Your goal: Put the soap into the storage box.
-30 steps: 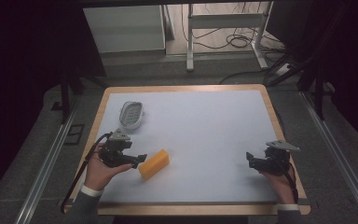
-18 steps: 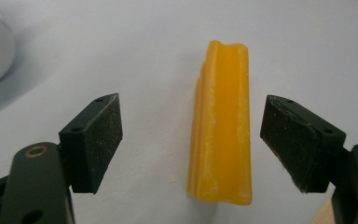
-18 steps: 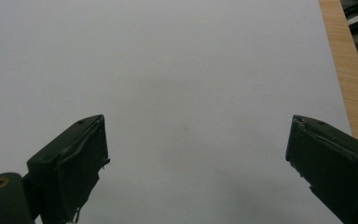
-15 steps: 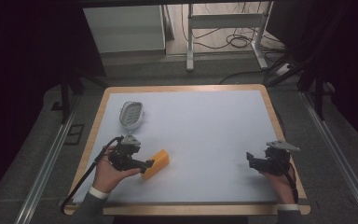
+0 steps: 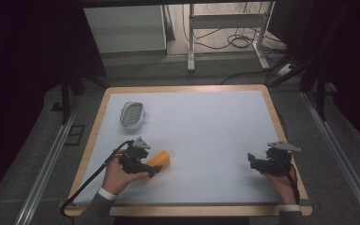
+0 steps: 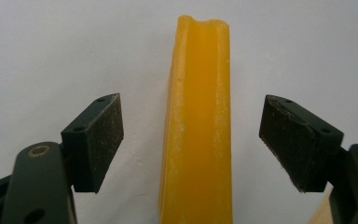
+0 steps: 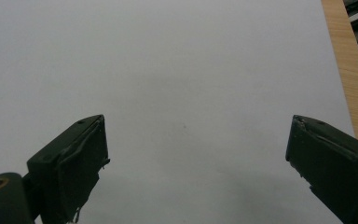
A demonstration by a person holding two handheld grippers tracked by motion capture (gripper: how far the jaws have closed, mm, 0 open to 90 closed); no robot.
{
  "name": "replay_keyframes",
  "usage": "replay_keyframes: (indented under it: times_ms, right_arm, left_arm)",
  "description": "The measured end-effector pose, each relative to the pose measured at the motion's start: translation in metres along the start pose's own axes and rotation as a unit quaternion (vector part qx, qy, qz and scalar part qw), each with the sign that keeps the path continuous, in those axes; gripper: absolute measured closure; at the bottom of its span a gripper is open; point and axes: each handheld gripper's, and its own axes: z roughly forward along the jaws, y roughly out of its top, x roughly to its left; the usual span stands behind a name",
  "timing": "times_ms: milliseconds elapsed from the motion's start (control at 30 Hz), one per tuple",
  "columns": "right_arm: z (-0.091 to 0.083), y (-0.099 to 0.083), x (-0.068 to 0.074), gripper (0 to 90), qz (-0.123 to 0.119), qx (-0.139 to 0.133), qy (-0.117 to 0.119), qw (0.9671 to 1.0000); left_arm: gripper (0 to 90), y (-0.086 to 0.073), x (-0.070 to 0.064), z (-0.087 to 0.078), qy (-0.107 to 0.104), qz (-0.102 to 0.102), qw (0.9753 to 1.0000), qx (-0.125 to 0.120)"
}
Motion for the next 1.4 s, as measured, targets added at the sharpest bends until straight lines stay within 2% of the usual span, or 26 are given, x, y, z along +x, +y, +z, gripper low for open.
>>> replay_keyframes:
  times_ms: [233,333,400,533,733,967,1133,1400]
  right_arm:
    - [0.0,0.0,0.0,5.5,0.001,0.0,-0.001,1.0]
    - [0.0,0.0,0.0,5.5,0.002,0.002,-0.001,1.0]
    - [0.0,0.0,0.0,5.5,0.001,0.002,0.0,1.0]
    - [0.0,-0.001,-0.001,5.5,0.002,0.001,-0.002,1.0]
    - [0.0,-0.001,-0.002,5.5,0.003,0.002,-0.003,1.0]
    - [-0.001,-0.001,-0.002,5.6,0.002,0.0,-0.004,1.0]
    - [-0.001,-0.001,-0.003,5.6,0.002,-0.001,-0.006,1.0]
    - [-0.002,0.0,-0.003,5.6,0.004,-0.002,-0.007,1.0]
  left_arm:
    - [26.4,0.003,0.002,0.012,-0.004,-0.015,0.9997,0.018]
    - [28.9,0.005,0.001,0.017,0.006,-0.011,0.9995,0.03]
    - [31.7,0.007,-0.001,0.02,0.004,-0.009,0.9993,0.035]
    - [40.5,0.007,-0.001,0.025,0.017,-0.012,0.9988,0.044]
    - [57.6,0.006,-0.003,0.027,0.006,-0.008,0.9985,0.053]
    - [60.3,0.007,0.0,0.024,0.008,0.0,0.9982,0.059]
    - [61.1,0.008,0.004,0.02,0.003,-0.003,0.9983,0.058]
    - [61.2,0.011,0.012,0.006,-0.003,-0.007,0.9991,0.042]
